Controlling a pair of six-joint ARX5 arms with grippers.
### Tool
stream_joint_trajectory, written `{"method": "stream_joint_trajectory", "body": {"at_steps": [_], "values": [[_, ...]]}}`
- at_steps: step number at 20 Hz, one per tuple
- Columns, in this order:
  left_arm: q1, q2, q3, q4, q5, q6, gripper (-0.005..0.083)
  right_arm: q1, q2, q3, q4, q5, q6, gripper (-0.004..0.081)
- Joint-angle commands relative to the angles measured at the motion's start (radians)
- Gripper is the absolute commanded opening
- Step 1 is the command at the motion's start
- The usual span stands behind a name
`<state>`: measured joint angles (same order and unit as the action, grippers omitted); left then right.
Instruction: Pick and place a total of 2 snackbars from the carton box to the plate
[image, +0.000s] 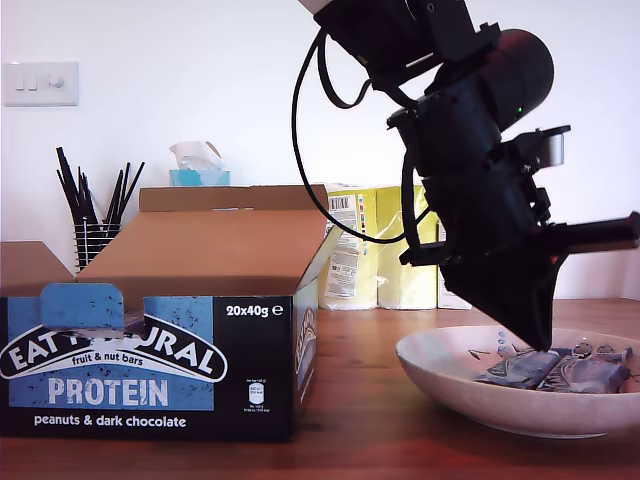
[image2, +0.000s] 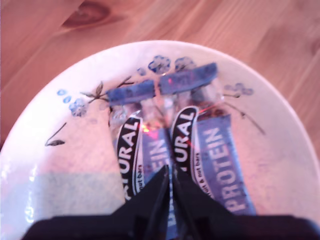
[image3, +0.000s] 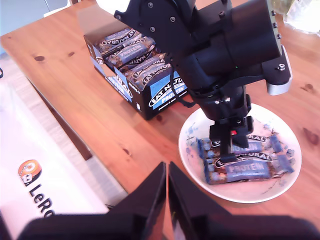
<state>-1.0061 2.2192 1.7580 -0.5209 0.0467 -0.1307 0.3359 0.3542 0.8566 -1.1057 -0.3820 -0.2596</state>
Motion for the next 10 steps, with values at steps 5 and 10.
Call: {"method": "stream_joint_trajectory", "body": {"at_steps": [5, 10], "values": [[-0.002, -0.158, -0.004, 0.061, 0.022, 0.008, -0.0021, 0.002, -0.006, -0.017, 0.051, 0.117, 0.047, -0.0013], [-0.002, -0.223, -0.008, 0.055, 0.023, 0.060, -0.0021, 0.002, -0.006, -0.020, 0.109, 0.260, 0.089, -0.0013]]}}
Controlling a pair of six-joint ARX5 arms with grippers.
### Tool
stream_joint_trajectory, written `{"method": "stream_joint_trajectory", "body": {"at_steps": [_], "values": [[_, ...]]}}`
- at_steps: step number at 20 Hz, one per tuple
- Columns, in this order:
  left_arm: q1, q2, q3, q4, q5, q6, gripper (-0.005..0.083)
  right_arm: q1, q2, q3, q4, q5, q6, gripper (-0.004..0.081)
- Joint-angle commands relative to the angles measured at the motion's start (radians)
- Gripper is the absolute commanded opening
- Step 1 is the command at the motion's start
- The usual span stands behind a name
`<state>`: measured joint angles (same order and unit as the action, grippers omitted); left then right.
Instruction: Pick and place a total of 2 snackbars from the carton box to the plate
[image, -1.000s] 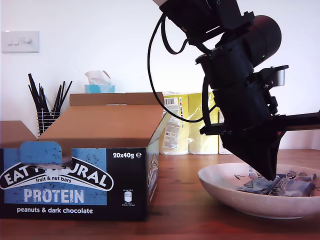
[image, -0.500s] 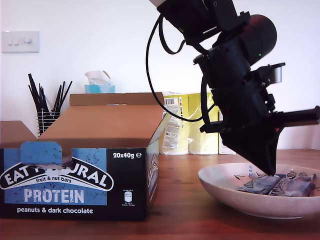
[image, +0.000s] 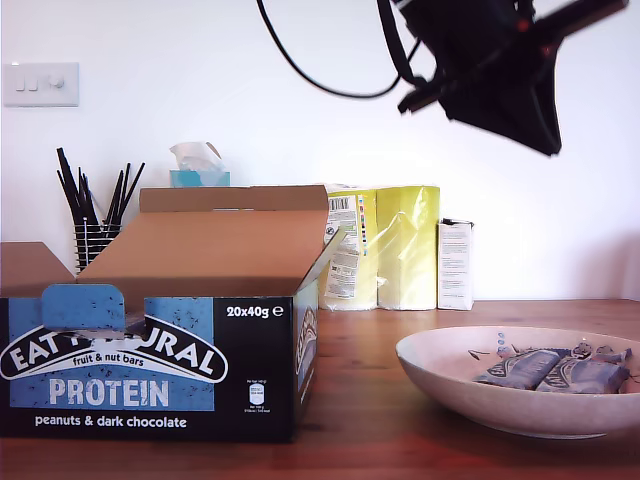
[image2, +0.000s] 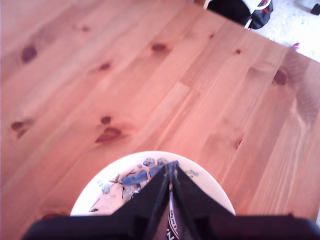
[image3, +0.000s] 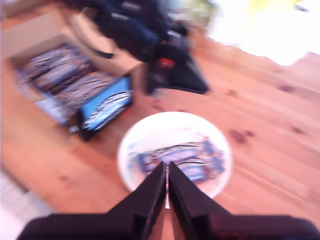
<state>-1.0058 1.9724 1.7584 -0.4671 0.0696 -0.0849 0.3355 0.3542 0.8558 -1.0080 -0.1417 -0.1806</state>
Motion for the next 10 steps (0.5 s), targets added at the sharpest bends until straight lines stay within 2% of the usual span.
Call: {"method": "stream_joint_trajectory", "body": {"at_steps": [1, 4, 10], "values": [[-0.002, 0.011, -0.019, 0.007, 0.001, 0.015, -0.0021, 0.002, -0.006, -0.019, 0.013, 0.042, 0.010, -0.0013], [0.019, -0.043, -0.109, 0.061, 0.001, 0.018, -0.0021, 0.002, -0.006, -0.021, 0.024, 0.056, 0.023, -0.0013], [0.095, -0.283, -0.457, 0.233, -0.008, 0.014, -0.0021, 0.002, -0.006, -0.099, 0.106, 0.067, 0.107, -0.0013]]}}
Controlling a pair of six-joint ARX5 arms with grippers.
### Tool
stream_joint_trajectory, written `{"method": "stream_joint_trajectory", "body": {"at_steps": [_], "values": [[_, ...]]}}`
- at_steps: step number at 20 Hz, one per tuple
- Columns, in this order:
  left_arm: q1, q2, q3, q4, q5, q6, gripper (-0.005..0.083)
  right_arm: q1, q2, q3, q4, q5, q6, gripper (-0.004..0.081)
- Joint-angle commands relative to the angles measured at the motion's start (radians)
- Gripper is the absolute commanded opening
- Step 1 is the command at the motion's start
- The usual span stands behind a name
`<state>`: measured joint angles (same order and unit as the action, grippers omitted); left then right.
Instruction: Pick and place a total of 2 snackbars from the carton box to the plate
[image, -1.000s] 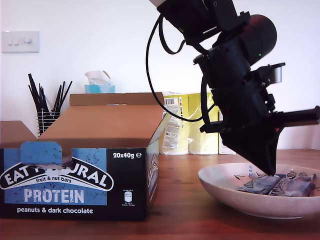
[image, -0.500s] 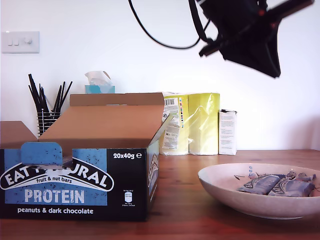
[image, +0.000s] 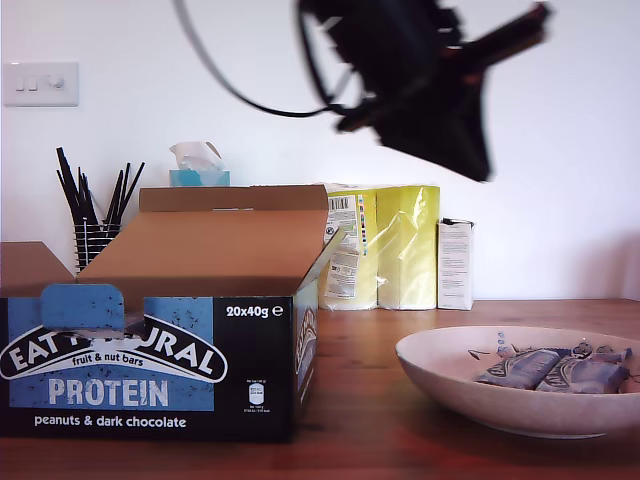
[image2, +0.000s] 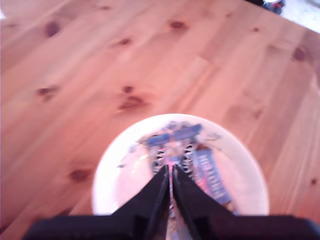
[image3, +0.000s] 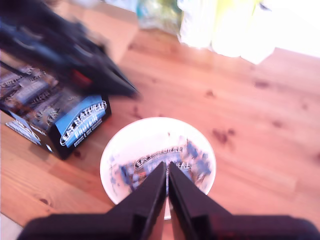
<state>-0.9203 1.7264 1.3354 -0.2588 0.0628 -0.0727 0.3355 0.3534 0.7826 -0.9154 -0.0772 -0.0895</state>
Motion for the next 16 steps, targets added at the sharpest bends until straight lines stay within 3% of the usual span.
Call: {"method": "stream_joint_trajectory", "body": {"at_steps": [1, 6, 13, 16], "values": [[0.029, -0.087, -0.098, 0.052, -0.001, 0.001, -0.0021, 0.002, -0.006, -0.047, 0.029, 0.002, 0.024, -0.0013], [0.148, -0.303, -0.323, 0.109, -0.004, 0.000, -0.0021, 0.002, -0.006, -0.108, 0.153, 0.015, 0.064, -0.0013], [0.362, -0.555, -0.562, 0.134, 0.010, 0.002, -0.0021, -0.044, -0.006, -0.112, 0.169, 0.054, 0.063, -0.0013], [0.474, -0.664, -0.639, 0.134, 0.060, 0.003, -0.0021, -0.071, -0.006, -0.116, 0.193, -0.023, 0.090, -0.0013]]}}
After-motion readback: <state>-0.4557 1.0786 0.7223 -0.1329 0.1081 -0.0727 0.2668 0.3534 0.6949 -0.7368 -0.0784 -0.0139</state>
